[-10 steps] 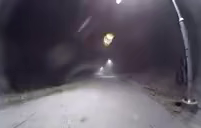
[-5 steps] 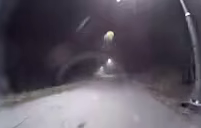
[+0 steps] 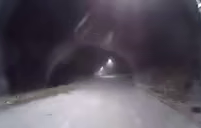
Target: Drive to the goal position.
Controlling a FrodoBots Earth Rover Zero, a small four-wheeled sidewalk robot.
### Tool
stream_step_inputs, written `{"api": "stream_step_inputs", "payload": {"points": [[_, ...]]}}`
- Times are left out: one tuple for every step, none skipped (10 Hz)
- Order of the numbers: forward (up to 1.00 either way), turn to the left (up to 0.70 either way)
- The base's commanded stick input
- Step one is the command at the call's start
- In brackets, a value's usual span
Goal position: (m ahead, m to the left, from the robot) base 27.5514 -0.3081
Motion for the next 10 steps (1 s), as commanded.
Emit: {"api": "stream_step_inputs", "payload": {"points": [[0.7,0.0],[0.7,0.0],[0.7,0.0],[0.7,0.0],[0.7,0.0],[0.7,0.0],[0.7,0.0],[0.7,0.0],[0.7,0.0],[0.7,0.0]]}}
